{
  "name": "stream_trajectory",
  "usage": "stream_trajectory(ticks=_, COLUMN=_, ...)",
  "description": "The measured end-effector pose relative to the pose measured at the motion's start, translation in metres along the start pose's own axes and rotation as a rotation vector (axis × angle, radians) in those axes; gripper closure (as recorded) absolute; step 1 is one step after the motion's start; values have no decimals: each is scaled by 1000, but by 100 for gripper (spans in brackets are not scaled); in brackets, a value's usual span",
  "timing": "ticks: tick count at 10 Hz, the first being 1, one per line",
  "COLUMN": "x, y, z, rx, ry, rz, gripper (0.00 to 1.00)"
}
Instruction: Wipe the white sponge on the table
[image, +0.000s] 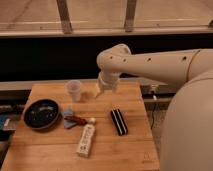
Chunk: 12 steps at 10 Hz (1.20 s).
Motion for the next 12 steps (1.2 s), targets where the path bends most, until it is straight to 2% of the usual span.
stream_trajectory(ticks=9, x=0, y=0, z=0, rx=-2, ry=-3, rz=-1, gripper=38)
stream_trajectory(ticks=10, x=-1, y=2, z=-4, rx=-6, ry=-10, rz=-27, gripper=38)
stream_trajectory(ticks=12, x=-3, y=28, z=-5, rx=-8, ry=-6, rz=-102, gripper=38)
